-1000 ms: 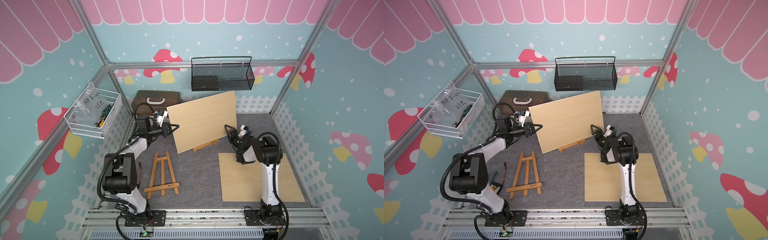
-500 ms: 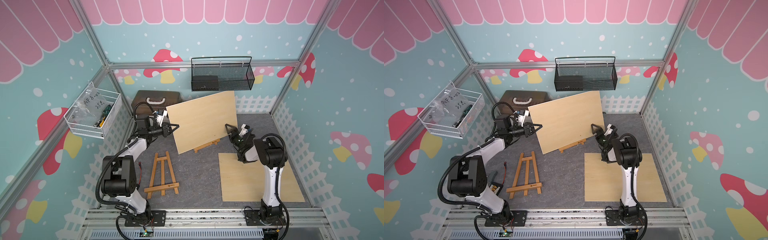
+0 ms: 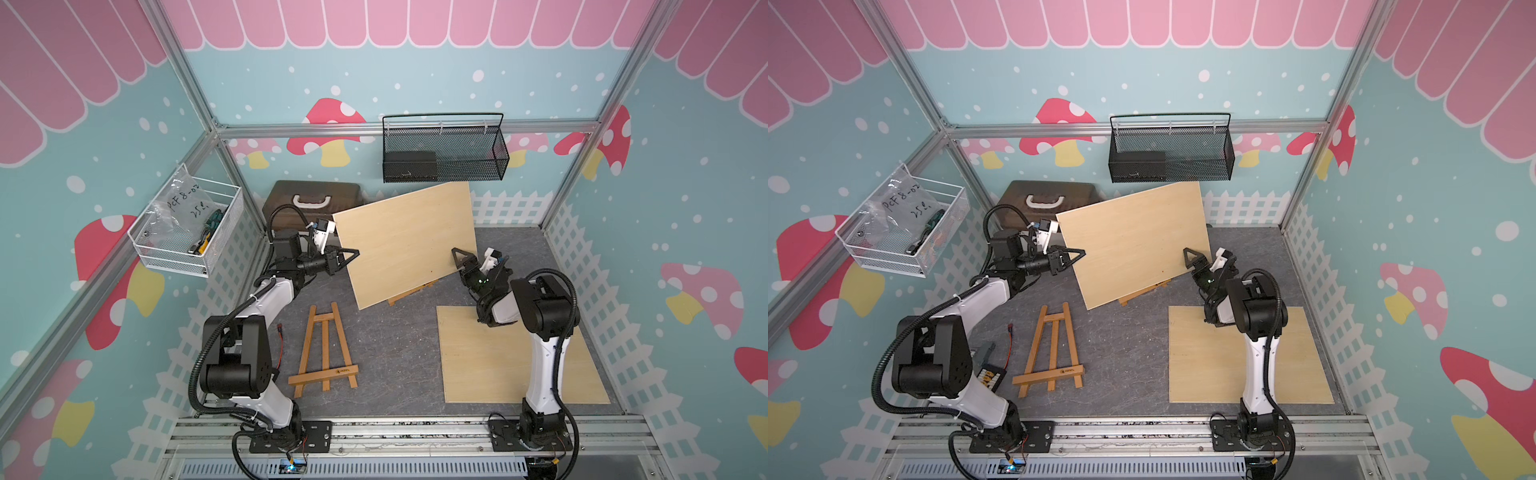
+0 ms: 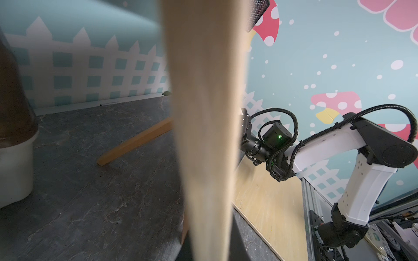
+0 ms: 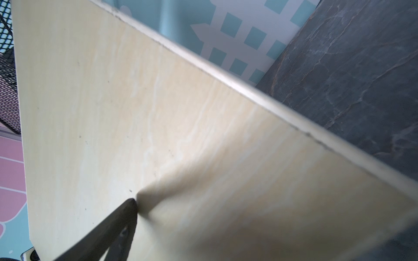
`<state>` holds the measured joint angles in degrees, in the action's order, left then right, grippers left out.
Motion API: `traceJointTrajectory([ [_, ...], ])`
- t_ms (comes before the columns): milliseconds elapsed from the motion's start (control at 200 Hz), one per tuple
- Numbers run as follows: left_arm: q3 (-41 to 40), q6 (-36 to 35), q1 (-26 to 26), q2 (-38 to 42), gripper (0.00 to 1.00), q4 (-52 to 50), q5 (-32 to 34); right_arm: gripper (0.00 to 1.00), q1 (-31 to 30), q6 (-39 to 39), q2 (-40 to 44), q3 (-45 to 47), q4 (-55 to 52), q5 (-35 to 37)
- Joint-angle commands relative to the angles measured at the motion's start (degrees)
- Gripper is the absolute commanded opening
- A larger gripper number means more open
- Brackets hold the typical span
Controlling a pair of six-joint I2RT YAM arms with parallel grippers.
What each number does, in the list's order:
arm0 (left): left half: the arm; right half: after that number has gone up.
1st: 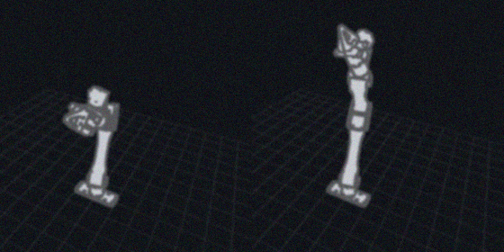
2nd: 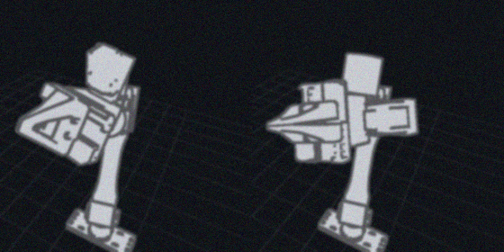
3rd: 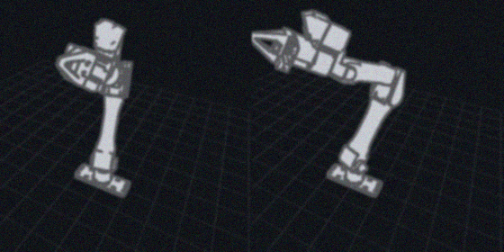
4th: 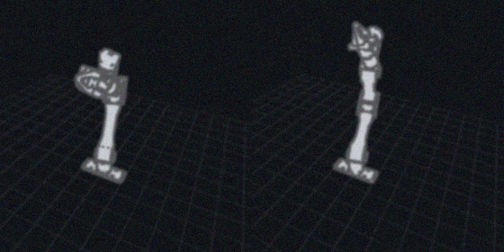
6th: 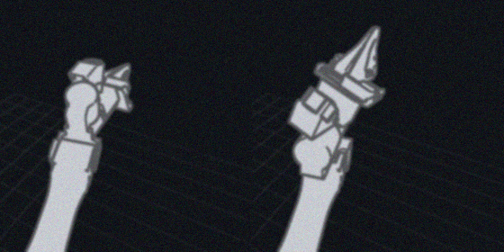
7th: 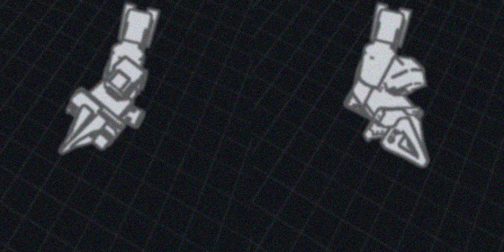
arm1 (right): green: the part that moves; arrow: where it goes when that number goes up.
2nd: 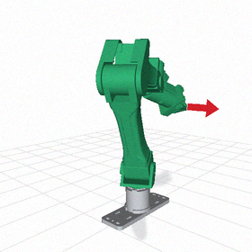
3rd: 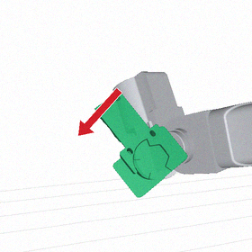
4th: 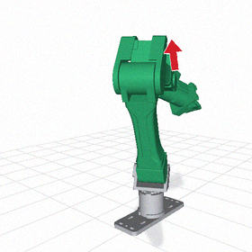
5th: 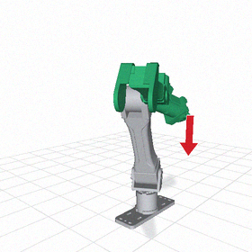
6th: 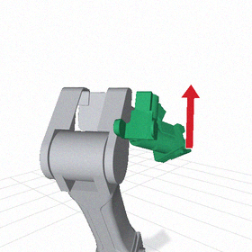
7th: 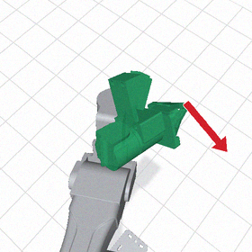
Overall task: Disassemble the easel
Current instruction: Pick up the drawing board from the easel, then place the drawing board on the drawing board.
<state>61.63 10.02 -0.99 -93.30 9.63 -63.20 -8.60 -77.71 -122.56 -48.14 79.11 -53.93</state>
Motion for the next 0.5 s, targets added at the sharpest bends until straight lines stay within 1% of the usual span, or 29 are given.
traceJointTrajectory([
  [0,-1.74,-6.87,1.86,2.41,0.0,-4.28,4.75,0.94,-0.88,3.19,8.64,0.73,20.01,-1.84],
  [155,-4.34,-7.09,2.18,6.25,0.0,-6.35,4.82,0.94,-0.78,4.15,13.22,6.9,19.94,-0.71],
  [175,-4.76,-6.98,2.24,6.79,0.0,-6.56,4.88,0.94,-0.77,4.13,15.22,7.75,19.95,-0.6],
  [350,-8.42,-5.45,2.91,11.5,0.0,-8.3,5.03,0.94,-0.73,5.17,22.45,15.75,18.93,1.05],
  [425,-10.01,-5.57,3.8,13.74,0.0,-10.1,5.35,0.94,-0.64,6.64,26.47,19.35,16.63,1.7],
  [495,-11.83,-5.37,4.6,16.09,0.0,-11.41,5.84,0.94,-0.7,9.05,30.92,22.47,12.17,2.19],
])
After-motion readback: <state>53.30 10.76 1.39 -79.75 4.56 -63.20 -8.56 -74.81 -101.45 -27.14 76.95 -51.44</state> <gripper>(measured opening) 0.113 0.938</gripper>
